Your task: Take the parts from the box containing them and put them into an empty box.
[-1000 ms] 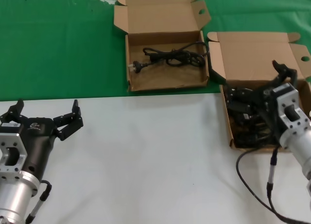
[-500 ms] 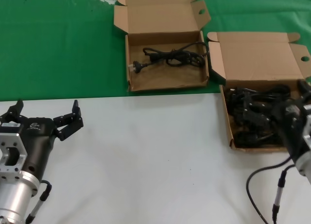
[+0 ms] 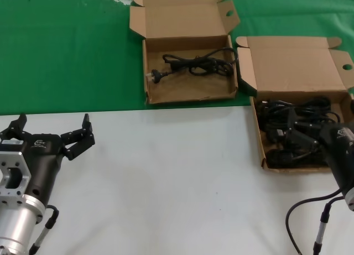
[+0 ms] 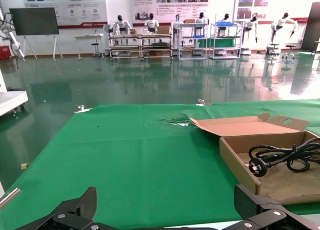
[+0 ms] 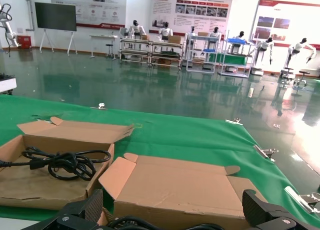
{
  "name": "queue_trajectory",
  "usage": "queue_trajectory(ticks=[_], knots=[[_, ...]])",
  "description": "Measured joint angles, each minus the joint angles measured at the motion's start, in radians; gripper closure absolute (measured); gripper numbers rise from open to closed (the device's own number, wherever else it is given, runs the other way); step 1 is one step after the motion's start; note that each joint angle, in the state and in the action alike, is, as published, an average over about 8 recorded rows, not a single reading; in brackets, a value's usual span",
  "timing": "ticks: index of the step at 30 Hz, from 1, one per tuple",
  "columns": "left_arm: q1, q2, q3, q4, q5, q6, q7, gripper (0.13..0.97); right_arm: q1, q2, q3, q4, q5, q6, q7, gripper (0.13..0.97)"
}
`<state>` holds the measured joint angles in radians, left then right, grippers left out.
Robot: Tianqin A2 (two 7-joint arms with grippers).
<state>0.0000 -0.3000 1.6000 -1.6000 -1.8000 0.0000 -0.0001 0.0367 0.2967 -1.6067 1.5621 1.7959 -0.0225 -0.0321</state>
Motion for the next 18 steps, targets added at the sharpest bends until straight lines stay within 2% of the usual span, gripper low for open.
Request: queue_trajectory(ticks=[18], knots=[[0.0, 0.0, 0.0, 0.0, 0.0, 0.0, 0.0, 0.132, 0.0, 0.0, 0.0, 0.0, 0.0, 0.0, 0.0, 0.129]])
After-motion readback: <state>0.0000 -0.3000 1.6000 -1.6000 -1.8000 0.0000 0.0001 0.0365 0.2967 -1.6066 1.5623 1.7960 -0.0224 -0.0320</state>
